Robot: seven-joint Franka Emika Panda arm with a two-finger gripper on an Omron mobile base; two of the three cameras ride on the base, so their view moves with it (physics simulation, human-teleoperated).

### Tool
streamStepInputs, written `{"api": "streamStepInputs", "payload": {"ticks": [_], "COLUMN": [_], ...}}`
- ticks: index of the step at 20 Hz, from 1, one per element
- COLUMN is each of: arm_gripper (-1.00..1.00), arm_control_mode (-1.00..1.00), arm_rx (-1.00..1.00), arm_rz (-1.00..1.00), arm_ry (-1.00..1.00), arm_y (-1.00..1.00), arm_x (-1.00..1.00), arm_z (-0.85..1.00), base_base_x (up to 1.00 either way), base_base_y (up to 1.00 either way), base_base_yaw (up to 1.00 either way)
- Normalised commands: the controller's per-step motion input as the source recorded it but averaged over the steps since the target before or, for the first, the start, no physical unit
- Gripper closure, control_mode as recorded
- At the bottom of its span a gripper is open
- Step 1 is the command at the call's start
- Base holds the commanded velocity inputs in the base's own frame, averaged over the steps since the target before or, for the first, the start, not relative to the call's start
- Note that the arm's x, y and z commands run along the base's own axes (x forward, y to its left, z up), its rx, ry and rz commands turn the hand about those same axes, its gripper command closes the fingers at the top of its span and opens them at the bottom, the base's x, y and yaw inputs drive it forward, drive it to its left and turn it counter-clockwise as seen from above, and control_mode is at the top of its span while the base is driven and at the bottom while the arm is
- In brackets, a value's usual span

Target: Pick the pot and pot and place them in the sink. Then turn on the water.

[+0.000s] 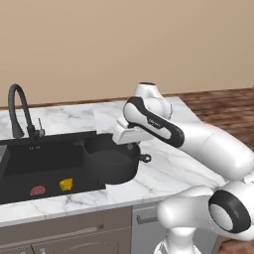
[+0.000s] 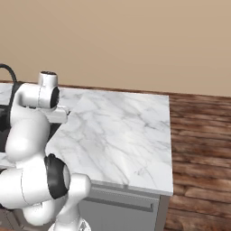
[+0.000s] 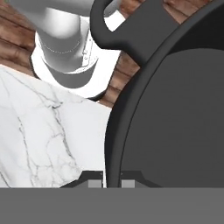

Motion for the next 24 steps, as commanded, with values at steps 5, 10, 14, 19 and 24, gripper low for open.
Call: {"api": "streamStepInputs", "payload": {"ticks": [5, 10, 14, 19, 24], "arm_gripper": [1.0, 1.0, 1.0, 1.0, 1.0], "arm_control_mode": [-1.0, -1.0, -1.0, -1.0, -1.0], "arm_rx": [0.01, 0.01, 0.0, 0.0, 0.0], "arm_rz": [0.08, 0.07, 0.07, 0.05, 0.01], "arm_ry": [0.04, 0.04, 0.06, 0.03, 0.0], "arm_y": [0.39, 0.37, 0.42, 0.43, 0.38], "arm_x": [0.25, 0.28, 0.31, 0.35, 0.37], "arm_z": [0.09, 0.12, 0.03, 0.0, 0.0], "base_base_x": [0.0, 0.0, 0.0, 0.0, 0.0], "base_base_y": [0.0, 0.0, 0.0, 0.0, 0.0], "base_base_yaw": [0.0, 0.0, 0.0, 0.0, 0.0]}}
